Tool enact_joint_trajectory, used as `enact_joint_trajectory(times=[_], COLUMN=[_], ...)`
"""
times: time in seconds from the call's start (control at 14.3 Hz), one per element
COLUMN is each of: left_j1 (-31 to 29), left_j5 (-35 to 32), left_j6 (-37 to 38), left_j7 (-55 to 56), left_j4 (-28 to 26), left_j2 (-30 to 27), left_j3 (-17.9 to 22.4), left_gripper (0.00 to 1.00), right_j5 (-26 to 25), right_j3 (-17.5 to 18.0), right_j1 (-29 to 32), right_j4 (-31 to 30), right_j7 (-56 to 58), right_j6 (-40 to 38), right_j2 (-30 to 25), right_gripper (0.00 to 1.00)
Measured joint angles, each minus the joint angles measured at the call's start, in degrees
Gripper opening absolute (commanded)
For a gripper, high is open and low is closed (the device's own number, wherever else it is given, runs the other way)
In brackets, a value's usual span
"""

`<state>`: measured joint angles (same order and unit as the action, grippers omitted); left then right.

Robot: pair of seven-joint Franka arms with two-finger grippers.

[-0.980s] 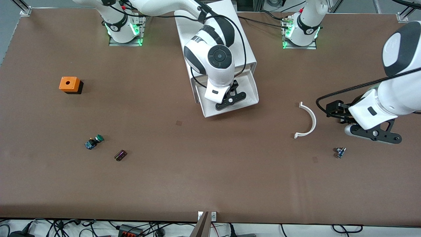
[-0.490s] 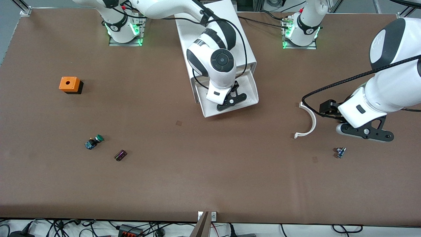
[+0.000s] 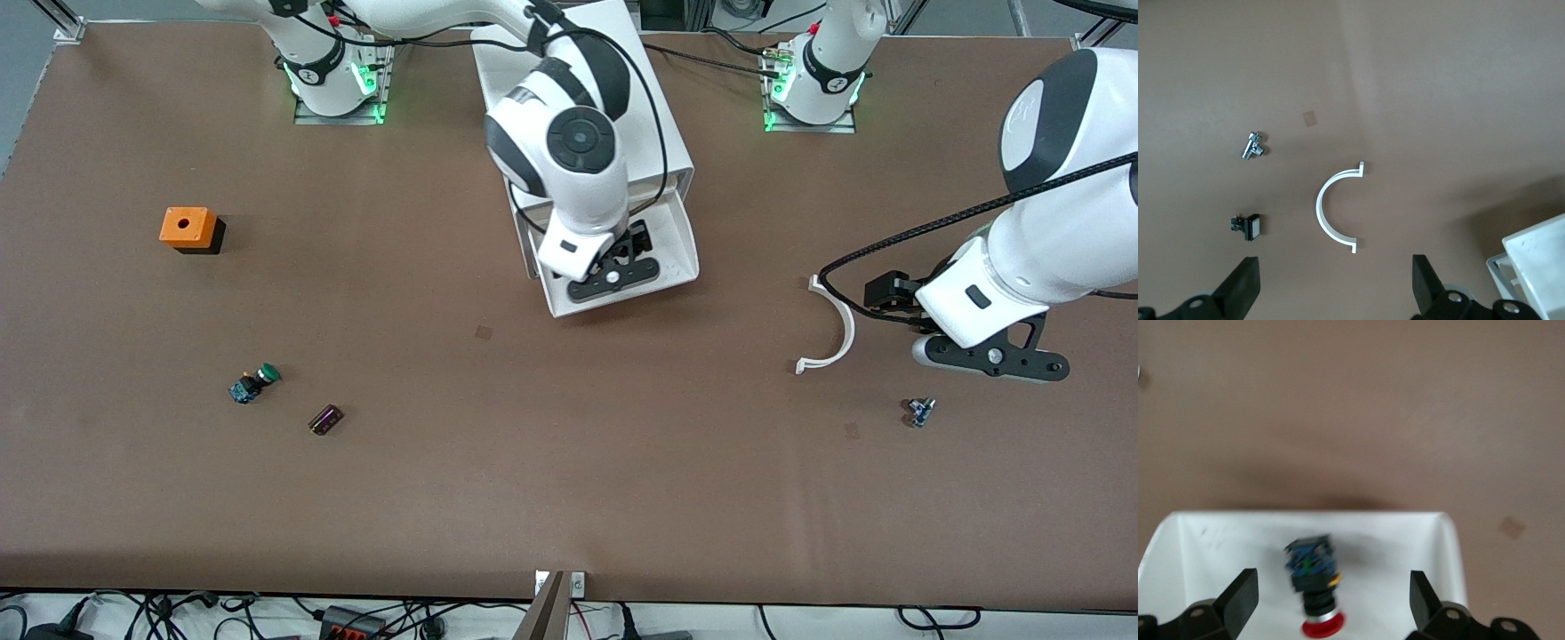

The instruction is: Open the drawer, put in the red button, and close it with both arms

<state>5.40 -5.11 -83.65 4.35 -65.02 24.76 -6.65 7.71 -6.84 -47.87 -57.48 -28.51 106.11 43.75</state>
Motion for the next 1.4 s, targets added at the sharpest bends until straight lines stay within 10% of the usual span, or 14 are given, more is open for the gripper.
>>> enact_joint_trajectory(times=[0.56, 1.05, 1.4], left_j1=[3.04, 12.48, 17.77], left_j5=[4.61, 4.65, 4.95], left_j6=[-18.48, -40.06, -42.53], left_j7=[17.36, 33.31, 38.1], left_j4=[-12.97, -27.17, -32.45], left_j2=[1.65, 2.99, 3.97], left_j3=[-3.15, -3.95, -5.08], left_gripper=[1.0, 1.0, 1.0], right_j5=[-0.01, 0.52, 0.89], right_j3=[-19.68, -21.1, -21.16], right_j1=[3.32, 12.14, 15.2], right_j4=[-0.49, -7.84, -9.37], right_j7=[3.32, 18.3, 24.58], right_j6=[-9.3, -11.65, -14.53], right_j2=[-3.78, -9.34, -13.4], right_gripper=[1.0, 1.0, 1.0])
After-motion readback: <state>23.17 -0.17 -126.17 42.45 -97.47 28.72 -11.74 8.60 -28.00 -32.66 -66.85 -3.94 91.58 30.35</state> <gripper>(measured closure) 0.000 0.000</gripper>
